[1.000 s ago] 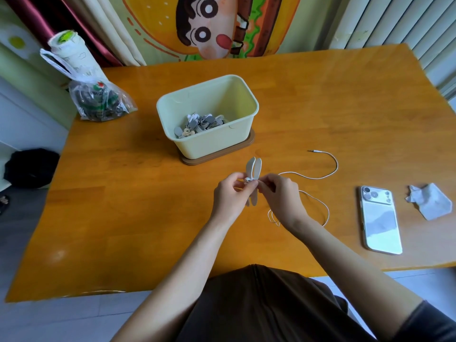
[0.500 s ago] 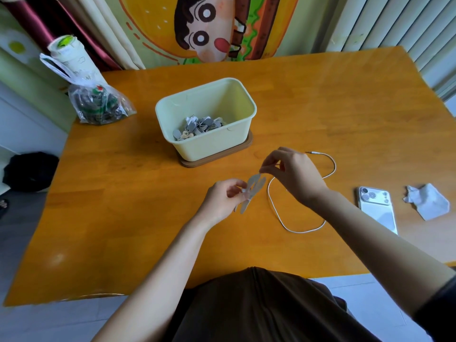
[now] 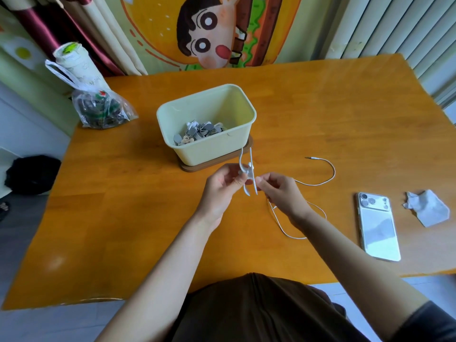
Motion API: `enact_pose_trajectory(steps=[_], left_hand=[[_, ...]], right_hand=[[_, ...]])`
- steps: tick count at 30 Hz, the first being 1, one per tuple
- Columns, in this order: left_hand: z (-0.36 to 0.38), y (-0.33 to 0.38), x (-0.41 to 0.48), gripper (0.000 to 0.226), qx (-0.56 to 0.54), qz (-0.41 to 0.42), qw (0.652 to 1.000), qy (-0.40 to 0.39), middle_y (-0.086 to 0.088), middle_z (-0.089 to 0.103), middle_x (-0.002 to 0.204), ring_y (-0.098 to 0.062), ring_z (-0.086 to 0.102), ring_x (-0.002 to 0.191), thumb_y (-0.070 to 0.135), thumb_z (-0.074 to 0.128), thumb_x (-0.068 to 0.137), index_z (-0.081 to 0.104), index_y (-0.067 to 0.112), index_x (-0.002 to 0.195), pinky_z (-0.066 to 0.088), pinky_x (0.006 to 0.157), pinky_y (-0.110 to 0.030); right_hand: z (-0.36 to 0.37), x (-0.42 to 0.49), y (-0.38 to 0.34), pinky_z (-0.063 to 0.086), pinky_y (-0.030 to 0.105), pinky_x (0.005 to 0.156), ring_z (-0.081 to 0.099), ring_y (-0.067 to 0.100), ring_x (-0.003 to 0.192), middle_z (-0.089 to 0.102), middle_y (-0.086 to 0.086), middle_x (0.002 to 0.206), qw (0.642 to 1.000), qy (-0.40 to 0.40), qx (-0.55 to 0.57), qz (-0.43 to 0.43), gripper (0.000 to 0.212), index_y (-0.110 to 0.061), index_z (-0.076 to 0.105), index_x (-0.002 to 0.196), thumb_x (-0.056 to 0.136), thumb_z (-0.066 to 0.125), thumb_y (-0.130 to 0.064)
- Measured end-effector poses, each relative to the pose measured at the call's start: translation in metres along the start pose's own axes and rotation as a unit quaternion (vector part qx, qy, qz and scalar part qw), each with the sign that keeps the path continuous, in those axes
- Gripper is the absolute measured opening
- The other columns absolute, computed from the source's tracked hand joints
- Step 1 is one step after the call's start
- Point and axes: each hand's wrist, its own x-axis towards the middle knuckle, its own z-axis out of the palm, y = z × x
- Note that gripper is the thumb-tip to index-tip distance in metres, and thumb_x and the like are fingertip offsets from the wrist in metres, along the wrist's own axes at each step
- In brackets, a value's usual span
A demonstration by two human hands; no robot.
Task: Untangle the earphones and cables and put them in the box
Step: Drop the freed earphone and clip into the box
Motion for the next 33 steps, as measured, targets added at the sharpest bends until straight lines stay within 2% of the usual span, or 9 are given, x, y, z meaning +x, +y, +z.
enact_pose_trajectory(steps=[4,10,13,18,21,23,28,31,33], left_hand=[[0.004,-0.003,0.001,0.03,-0.021,-0.009,0.999,0.029,-0.007,0.069,0.101,-0.014,0.067,0.092,0.022,0.063,0.084,0.063,0.006,0.109,0.051,0.084,-0.025],[0.008,-0.006,0.0,0.016,-0.09,-0.046,0.994,0.033,-0.005,0.067,0.096,-0.018,0.065,0.091,0.011,0.057,0.091,0.062,0.009,0.106,0.051,0.088,-0.034],[0.009,-0.006,0.0,0.015,-0.106,-0.062,0.991,0.051,-0.007,0.064,0.097,-0.019,0.065,0.089,0.011,0.056,0.091,0.062,0.008,0.104,0.052,0.09,-0.037],[0.01,-0.01,0.003,0.011,-0.11,-0.067,0.987,0.095,-0.006,0.063,0.096,-0.015,0.063,0.082,0.008,0.057,0.093,0.063,0.009,0.102,0.053,0.087,-0.033],[0.007,-0.015,0.007,0.009,0.009,-0.049,0.988,0.145,-0.003,0.066,0.095,-0.017,0.063,0.083,0.01,0.06,0.092,0.065,0.016,0.094,0.053,0.082,-0.033],[0.002,-0.021,0.01,0.011,0.128,-0.028,0.978,0.16,0.001,0.068,0.093,-0.016,0.063,0.083,0.012,0.063,0.09,0.066,0.023,0.088,0.051,0.072,-0.025],[-0.017,-0.036,0.011,0.005,0.311,0.003,0.942,0.128,-0.005,0.069,0.091,-0.023,0.063,0.076,0.015,0.069,0.086,0.068,0.016,0.091,0.046,0.06,-0.025],[-0.021,-0.04,0.008,0.015,0.376,0.005,0.922,0.096,0.001,0.063,0.097,-0.019,0.061,0.078,0.016,0.07,0.085,0.07,0.013,0.1,0.046,0.062,-0.022],[-0.019,-0.041,0.005,0.02,0.377,-0.001,0.924,0.061,0.002,0.06,0.1,-0.017,0.059,0.081,0.012,0.068,0.087,0.069,0.011,0.106,0.046,0.065,-0.019]], right_hand=[[0.005,-0.002,0.002,0.031,0.019,0.05,0.036,0.007,0.053,0.043,-0.006,0.056,0.998,-0.006,0.047,0.037,0.025,-0.01,0.062,0.077,0.094,0.055,-0.027],[0.007,-0.002,0.003,0.034,0.013,0.049,0.039,0.005,0.055,0.05,0.001,0.074,0.985,-0.049,0.121,0.116,0.023,-0.015,0.066,0.084,0.097,0.049,-0.025],[0.011,-0.004,0.006,0.033,0.013,0.048,0.039,0.004,0.054,0.054,-0.002,0.075,0.977,-0.063,0.147,0.14,0.02,-0.015,0.065,0.085,0.096,0.051,-0.026],[0.017,-0.008,0.01,0.033,0.014,0.048,0.039,0.005,0.053,0.055,-0.002,0.07,0.983,-0.067,0.108,0.136,0.023,-0.013,0.059,0.075,0.095,0.054,-0.024],[0.02,-0.011,0.011,0.031,0.016,0.047,0.037,0.007,0.052,0.056,-0.001,0.068,0.992,-0.059,0.037,0.104,0.021,-0.012,0.062,0.077,0.094,0.054,-0.02],[0.019,-0.012,0.01,0.029,0.017,0.047,0.037,0.004,0.048,0.057,-0.005,0.064,0.996,-0.055,-0.026,0.07,0.02,-0.011,0.065,0.08,0.093,0.056,-0.022],[0.004,-0.011,0.0,0.031,0.012,0.043,0.044,0.0,0.043,0.059,-0.011,0.065,0.985,-0.072,-0.156,-0.01,0.019,-0.012,0.069,0.088,0.094,0.054,-0.023],[-0.01,-0.007,-0.009,0.033,0.016,0.047,0.047,0.008,0.055,0.058,-0.012,0.066,0.973,-0.078,-0.213,-0.043,0.018,-0.014,0.069,0.087,0.093,0.056,-0.025],[-0.019,-0.003,-0.015,0.035,0.018,0.05,0.049,0.012,0.059,0.057,-0.015,0.066,0.966,-0.062,-0.242,-0.066,0.015,-0.017,0.069,0.085,0.092,0.059,-0.025]])
